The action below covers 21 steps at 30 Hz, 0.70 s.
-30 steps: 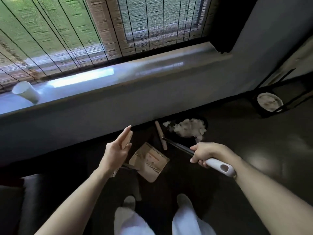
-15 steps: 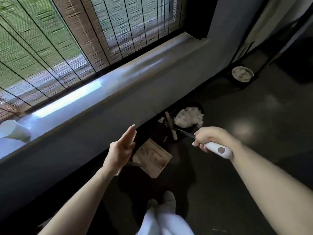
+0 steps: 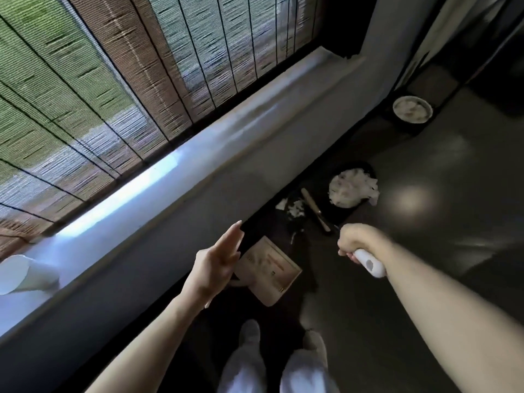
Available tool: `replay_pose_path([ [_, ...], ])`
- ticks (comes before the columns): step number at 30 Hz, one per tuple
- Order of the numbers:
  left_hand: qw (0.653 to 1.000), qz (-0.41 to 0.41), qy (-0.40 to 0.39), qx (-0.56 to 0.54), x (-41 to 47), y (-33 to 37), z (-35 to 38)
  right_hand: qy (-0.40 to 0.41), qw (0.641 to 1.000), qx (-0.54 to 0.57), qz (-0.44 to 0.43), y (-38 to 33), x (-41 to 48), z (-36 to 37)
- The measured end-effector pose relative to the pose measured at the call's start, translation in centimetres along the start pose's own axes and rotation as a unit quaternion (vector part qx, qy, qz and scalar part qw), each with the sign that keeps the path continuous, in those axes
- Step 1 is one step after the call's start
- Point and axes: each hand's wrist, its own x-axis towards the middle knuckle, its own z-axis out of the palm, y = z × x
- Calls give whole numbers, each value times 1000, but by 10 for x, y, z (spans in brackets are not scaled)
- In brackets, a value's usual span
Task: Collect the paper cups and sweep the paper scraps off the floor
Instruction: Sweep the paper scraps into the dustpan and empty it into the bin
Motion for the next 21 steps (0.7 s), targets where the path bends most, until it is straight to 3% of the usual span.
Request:
replay_pose_path([
  [7, 999, 21, -37, 6, 29, -20, -22, -55, 997, -44, -21, -13, 0, 52],
  [15, 998, 11, -54, -17, 51, -20, -20, -17, 975, 223, 5, 28, -26, 14],
  [21, 999, 10, -47, -9, 71, -22, -12, -4, 975, 223, -13, 5, -17, -4],
])
